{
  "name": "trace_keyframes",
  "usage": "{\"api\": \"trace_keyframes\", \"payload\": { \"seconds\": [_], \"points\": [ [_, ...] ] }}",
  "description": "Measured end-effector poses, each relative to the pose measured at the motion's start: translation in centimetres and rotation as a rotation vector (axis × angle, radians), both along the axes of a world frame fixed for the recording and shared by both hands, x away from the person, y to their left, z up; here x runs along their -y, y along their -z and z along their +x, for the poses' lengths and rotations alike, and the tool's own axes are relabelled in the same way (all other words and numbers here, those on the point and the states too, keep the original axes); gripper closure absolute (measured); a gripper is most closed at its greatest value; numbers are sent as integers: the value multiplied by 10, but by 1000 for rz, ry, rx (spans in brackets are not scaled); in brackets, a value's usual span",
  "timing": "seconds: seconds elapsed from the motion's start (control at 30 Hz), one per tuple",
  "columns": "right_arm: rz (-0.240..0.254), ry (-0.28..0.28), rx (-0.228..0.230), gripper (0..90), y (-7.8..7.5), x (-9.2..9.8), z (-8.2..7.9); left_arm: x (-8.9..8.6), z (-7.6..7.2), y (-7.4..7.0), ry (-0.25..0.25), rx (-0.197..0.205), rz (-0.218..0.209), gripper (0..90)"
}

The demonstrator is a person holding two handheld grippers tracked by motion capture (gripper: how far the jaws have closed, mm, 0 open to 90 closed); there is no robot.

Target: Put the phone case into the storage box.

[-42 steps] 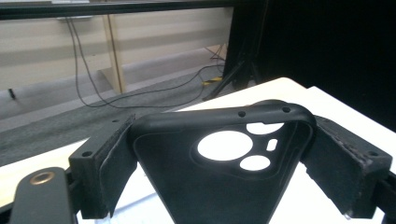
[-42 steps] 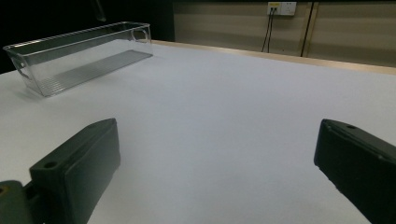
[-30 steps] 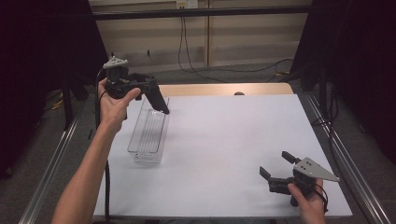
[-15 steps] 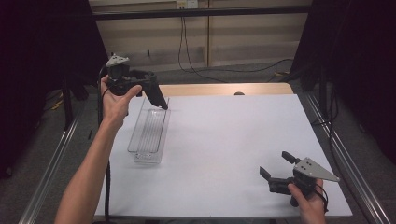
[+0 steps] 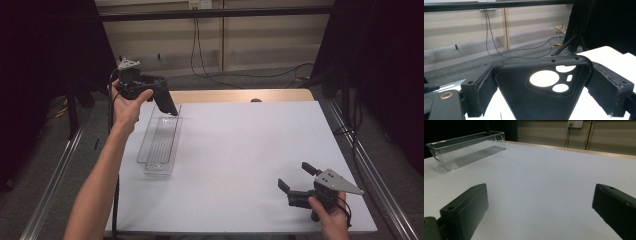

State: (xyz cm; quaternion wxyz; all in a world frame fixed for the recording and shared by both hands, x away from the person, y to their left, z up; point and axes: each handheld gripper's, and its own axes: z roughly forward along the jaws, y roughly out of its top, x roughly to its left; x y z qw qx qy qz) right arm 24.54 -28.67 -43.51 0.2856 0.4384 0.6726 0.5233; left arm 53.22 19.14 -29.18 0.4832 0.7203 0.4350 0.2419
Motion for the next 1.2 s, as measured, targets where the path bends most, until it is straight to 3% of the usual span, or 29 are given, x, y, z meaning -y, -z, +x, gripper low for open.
{"api": "trace_keyframes", "payload": {
  "seconds": [0.1,0.23,0.4,0.57,0.83,1.2],
  "points": [
    [3,-1,-1,0,0,0,0,0,3,4,-1,-1,-7,140],
    [4,-1,-4,0,0,-1,0,3,6,8,-1,-3,18,139],
    [2,-3,-3,0,1,-1,0,4,11,12,-28,-7,13,140],
    [0,-12,-4,0,1,-2,0,5,17,17,-42,-10,35,140],
    [2,-8,-3,0,1,-1,0,4,23,25,-57,-18,21,139],
    [2,-10,-2,0,1,-1,0,10,27,33,-35,-8,49,138]
  ]
}}
